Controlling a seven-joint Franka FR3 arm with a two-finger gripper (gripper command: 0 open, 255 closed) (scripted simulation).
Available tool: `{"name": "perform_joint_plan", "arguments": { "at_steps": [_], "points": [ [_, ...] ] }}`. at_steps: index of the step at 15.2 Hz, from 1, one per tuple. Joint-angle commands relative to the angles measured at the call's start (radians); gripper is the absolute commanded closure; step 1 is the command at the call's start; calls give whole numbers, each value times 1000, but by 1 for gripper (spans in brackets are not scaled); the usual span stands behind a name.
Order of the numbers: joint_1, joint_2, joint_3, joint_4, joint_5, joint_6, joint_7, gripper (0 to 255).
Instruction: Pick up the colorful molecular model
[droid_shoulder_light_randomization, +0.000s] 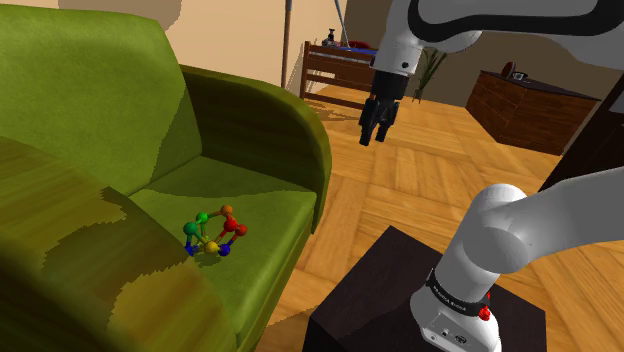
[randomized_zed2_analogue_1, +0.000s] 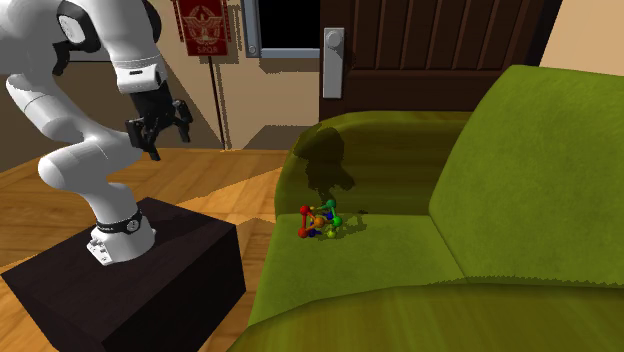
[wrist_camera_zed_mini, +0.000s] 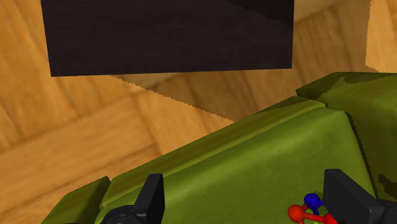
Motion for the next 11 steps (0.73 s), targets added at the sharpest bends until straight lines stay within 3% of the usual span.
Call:
{"name": "perform_joint_plan", "arguments": {
  "at_steps": [1, 11],
  "points": [
    [0, 0, 0, 0, 0, 0, 0, 0],
    [50, 241, 130, -48, 78, 349, 109, 0]
  ]
}}
